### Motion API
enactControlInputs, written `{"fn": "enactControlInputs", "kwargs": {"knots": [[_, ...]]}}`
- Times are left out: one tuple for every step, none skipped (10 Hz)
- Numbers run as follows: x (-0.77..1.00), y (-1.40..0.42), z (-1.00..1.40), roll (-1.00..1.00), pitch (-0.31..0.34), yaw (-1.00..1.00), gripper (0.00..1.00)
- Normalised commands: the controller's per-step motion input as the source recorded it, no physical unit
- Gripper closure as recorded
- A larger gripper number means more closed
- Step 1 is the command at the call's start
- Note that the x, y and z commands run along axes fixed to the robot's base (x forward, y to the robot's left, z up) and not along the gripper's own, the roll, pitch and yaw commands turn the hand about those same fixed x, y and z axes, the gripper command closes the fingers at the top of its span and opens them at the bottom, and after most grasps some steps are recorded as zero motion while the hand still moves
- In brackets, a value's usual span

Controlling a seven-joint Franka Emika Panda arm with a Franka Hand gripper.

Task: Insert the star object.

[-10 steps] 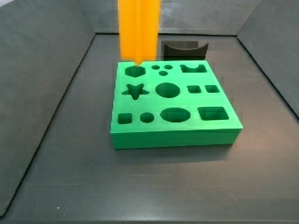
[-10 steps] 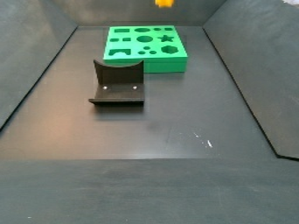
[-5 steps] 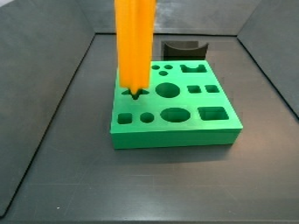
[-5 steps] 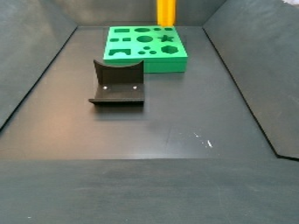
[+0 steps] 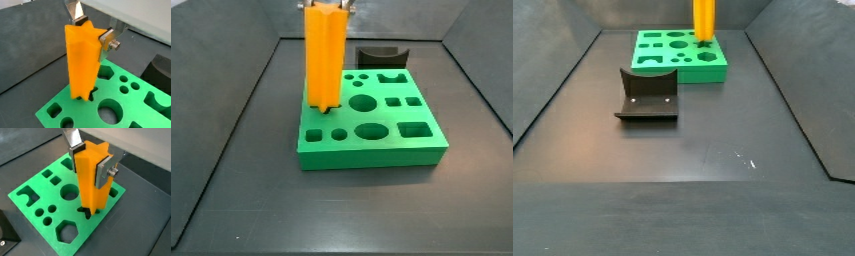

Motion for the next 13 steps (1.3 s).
{"fn": "enactControlInputs", "kwargs": {"knots": [[0.03,0.13,-0.22,0.01,0.0,0.0,1.0],[0.03,0.14,-0.25,0.0,0.0,0.01,1.0],[0.03,0.14,-0.25,0.0,0.0,0.01,1.0],[0.06,0.16,-0.25,0.0,0.0,0.03,1.0],[0.08,0.17,-0.26,0.03,0.0,0.09,1.0],[0.09,0.14,-0.25,0.07,0.0,0.16,1.0],[0.05,0.09,-0.27,0.11,0.0,0.16,1.0],[0.15,0.0,-0.35,0.08,0.0,0.06,1.0],[0.05,0.0,-0.45,0.09,-0.067,0.0,1.0],[0.0,-0.07,-0.48,0.11,-0.154,0.0,1.0],[-0.18,-0.02,-0.47,0.03,-0.254,-0.02,1.0],[-0.2,-0.04,-0.34,0.0,-0.273,-0.01,1.0],[-0.22,-0.01,-0.19,-0.02,-0.323,0.0,1.0]]}}
